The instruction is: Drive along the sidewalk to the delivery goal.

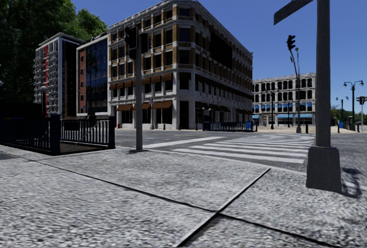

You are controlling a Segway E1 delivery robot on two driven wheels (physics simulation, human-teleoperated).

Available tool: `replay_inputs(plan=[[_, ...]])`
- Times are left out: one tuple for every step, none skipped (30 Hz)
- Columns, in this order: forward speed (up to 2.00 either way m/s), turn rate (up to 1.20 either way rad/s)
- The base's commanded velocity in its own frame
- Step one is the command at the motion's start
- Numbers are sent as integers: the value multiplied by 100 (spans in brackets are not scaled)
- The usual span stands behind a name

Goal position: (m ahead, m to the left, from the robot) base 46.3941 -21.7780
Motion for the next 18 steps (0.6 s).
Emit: replay_inputs(plan=[[190,0],[190,0],[190,0],[190,0],[190,0],[190,0],[190,0],[190,0],[190,0],[190,0],[190,0],[190,0],[190,0],[190,0],[190,0],[190,0],[190,0],[190,0]])
